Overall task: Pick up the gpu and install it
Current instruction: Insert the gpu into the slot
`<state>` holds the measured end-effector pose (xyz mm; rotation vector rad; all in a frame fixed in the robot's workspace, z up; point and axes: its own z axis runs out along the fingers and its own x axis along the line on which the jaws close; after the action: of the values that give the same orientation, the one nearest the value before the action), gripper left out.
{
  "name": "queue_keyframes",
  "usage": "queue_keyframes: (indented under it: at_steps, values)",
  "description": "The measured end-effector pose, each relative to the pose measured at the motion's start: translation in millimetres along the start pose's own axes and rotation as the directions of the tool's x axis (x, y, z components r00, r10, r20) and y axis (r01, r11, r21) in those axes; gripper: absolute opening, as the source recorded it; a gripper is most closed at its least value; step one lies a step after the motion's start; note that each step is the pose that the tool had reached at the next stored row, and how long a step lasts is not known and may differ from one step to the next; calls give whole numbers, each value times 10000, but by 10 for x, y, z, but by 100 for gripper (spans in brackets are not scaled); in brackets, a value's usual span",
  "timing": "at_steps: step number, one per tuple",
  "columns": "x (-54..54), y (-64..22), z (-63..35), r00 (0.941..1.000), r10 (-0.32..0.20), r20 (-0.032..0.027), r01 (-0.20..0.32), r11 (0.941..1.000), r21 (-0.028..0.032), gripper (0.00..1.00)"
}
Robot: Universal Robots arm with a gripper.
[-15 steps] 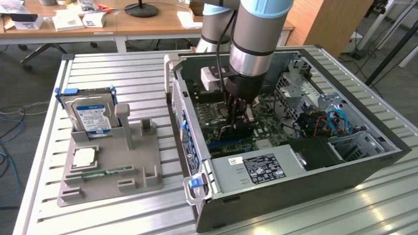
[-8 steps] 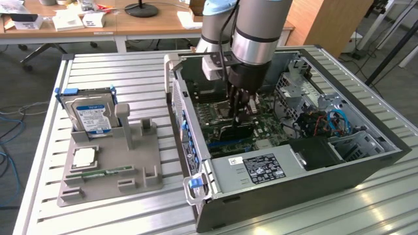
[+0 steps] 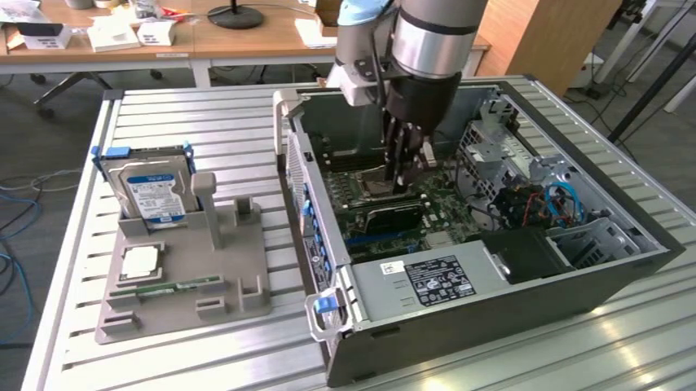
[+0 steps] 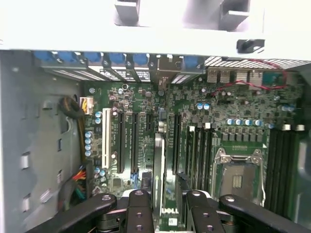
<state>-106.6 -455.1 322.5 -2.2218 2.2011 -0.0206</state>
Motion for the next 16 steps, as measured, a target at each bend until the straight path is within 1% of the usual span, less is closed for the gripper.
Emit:
queue_keyframes:
  at_steps: [5,8,12,16]
  values:
    - [0,-4,-198,10000,-1,0,1,10000,0,33]
    - [0,-5,-288,10000,0,0,0,10000,0,33]
    - [0,-7,-382,10000,0,0,0,10000,0,33]
    - [0,-8,-397,10000,0,0,0,10000,0,33]
